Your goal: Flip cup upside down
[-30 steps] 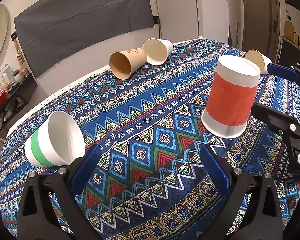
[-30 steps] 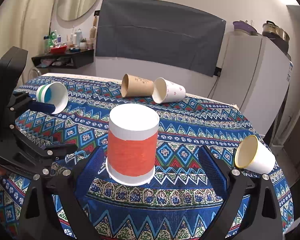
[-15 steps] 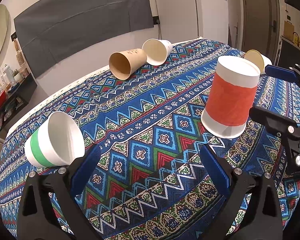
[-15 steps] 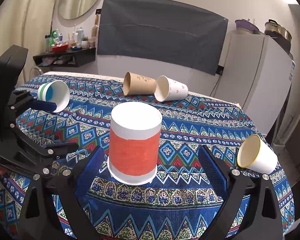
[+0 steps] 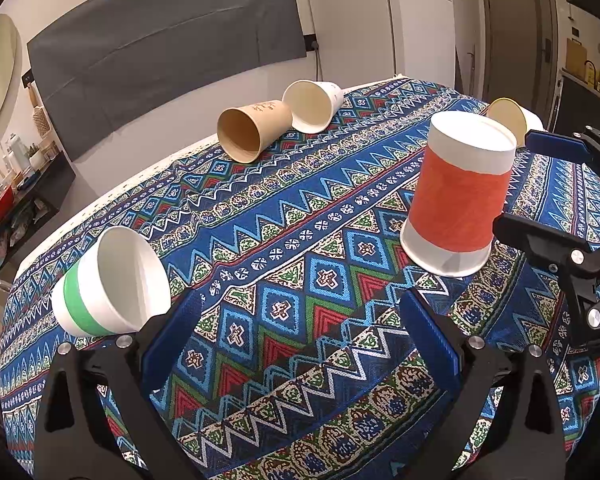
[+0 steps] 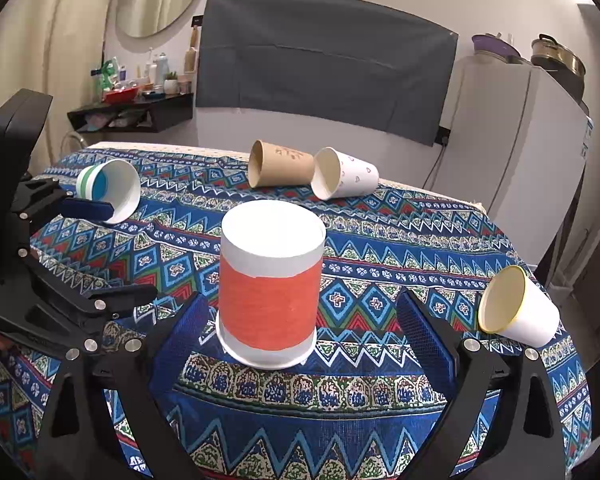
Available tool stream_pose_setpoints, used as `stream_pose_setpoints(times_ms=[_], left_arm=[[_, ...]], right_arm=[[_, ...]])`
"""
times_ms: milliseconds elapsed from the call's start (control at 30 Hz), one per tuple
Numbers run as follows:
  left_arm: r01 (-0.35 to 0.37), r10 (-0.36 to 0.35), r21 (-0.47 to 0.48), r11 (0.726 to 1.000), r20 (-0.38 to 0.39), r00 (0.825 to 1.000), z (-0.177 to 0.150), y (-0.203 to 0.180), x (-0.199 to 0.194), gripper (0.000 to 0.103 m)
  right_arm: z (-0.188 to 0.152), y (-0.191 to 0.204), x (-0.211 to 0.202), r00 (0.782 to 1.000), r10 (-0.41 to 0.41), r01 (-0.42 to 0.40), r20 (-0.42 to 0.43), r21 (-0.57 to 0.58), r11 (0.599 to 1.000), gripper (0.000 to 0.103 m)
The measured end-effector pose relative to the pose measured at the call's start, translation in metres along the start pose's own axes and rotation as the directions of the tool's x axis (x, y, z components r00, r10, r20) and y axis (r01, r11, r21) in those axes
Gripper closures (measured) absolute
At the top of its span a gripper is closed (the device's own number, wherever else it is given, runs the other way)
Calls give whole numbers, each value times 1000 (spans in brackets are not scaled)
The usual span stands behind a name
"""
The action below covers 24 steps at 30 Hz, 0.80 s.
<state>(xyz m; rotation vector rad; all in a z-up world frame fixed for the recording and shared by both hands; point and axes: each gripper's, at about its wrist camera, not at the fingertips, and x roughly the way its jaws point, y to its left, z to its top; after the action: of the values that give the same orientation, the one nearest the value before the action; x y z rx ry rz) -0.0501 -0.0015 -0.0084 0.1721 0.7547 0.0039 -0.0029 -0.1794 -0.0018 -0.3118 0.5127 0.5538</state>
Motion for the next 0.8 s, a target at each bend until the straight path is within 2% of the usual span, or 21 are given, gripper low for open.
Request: stream_pose_setpoints(times_ms=[800], left_arm=[[-5,5,-3,1000,-22,1000,2,2,8,6]], right_arm=[[0,2,2,1000,-7,7,-13,-4,1000,12]])
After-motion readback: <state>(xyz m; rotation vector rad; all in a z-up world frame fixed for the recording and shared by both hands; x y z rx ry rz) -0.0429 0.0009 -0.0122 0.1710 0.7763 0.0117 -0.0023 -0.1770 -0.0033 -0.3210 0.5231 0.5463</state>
